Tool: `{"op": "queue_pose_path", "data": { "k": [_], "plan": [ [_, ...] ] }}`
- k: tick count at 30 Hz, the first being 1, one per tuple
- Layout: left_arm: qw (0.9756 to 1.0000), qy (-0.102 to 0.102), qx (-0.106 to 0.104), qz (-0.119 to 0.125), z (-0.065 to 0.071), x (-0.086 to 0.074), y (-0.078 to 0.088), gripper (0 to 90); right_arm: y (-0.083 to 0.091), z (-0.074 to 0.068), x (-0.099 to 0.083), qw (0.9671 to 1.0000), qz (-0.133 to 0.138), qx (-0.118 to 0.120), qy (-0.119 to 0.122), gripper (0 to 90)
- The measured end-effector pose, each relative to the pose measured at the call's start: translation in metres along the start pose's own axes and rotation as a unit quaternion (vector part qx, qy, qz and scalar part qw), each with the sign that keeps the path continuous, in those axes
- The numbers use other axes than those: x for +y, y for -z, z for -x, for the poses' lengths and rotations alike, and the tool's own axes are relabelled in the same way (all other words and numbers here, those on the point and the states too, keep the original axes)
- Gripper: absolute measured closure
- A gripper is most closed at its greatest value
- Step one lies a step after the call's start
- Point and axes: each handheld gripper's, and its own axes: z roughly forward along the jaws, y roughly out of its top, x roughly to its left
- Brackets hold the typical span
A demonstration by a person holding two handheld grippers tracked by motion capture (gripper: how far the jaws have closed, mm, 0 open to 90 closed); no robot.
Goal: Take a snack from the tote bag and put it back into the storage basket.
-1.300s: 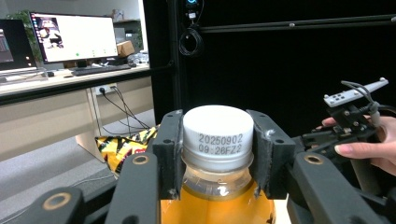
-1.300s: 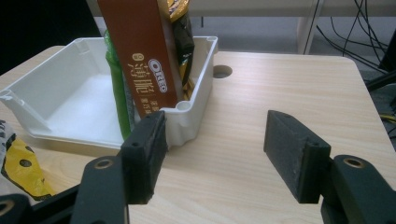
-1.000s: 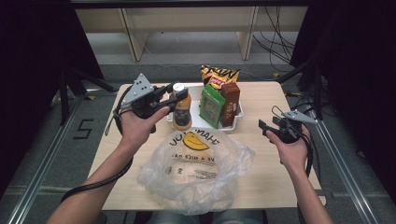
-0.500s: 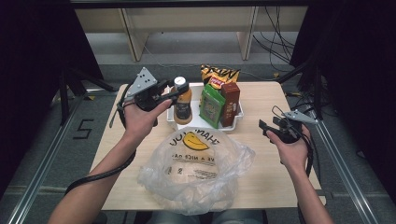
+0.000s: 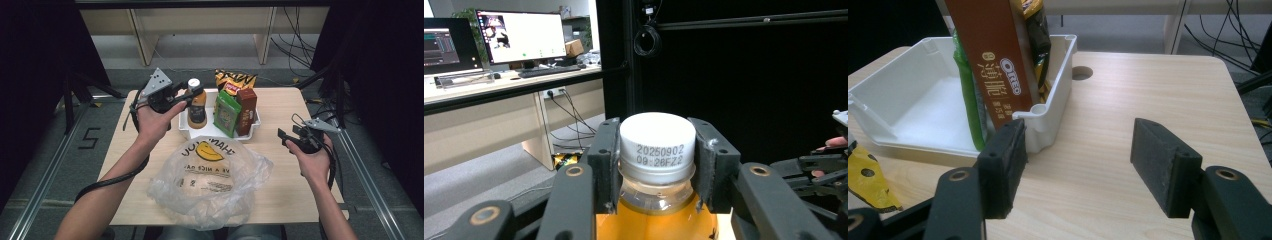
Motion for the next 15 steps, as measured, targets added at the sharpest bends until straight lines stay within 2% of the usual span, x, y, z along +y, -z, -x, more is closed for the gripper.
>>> {"op": "queue_pose_path", "data": {
  "k": [5, 6, 8, 9, 11, 14, 15],
  "plan": [
    [1.0000, 0.002, 0.004, -0.005, -0.005, -0.004, -0.007, 58.6, 0.000, 0.000, -0.001, 1.0000, -0.003, -0.006, 0.002, 39.7],
    [1.0000, 0.003, 0.005, -0.006, -0.006, -0.004, -0.008, 58.7, 0.000, 0.000, 0.000, 1.0000, -0.004, 0.001, 0.001, 39.7],
    [1.0000, 0.003, 0.006, -0.006, -0.009, -0.006, -0.011, 58.6, 0.001, -0.001, 0.000, 0.9999, -0.009, -0.005, 0.000, 39.7],
    [0.9999, 0.005, 0.007, -0.007, -0.010, -0.007, -0.013, 58.6, 0.002, -0.003, 0.000, 0.9998, -0.014, -0.007, -0.012, 39.7],
    [0.9999, 0.005, 0.010, -0.010, -0.013, -0.010, -0.016, 58.6, 0.001, 0.000, 0.000, 0.9999, -0.008, -0.009, 0.004, 39.7],
    [0.9998, -0.001, 0.015, -0.015, -0.016, -0.013, -0.020, 58.6, 0.000, 0.000, -0.001, 1.0000, -0.006, -0.006, 0.001, 39.7],
    [0.9997, -0.002, 0.016, -0.016, -0.017, -0.014, -0.021, 58.6, 0.001, -0.002, -0.001, 0.9998, -0.010, -0.004, -0.018, 39.7]
  ]
}}
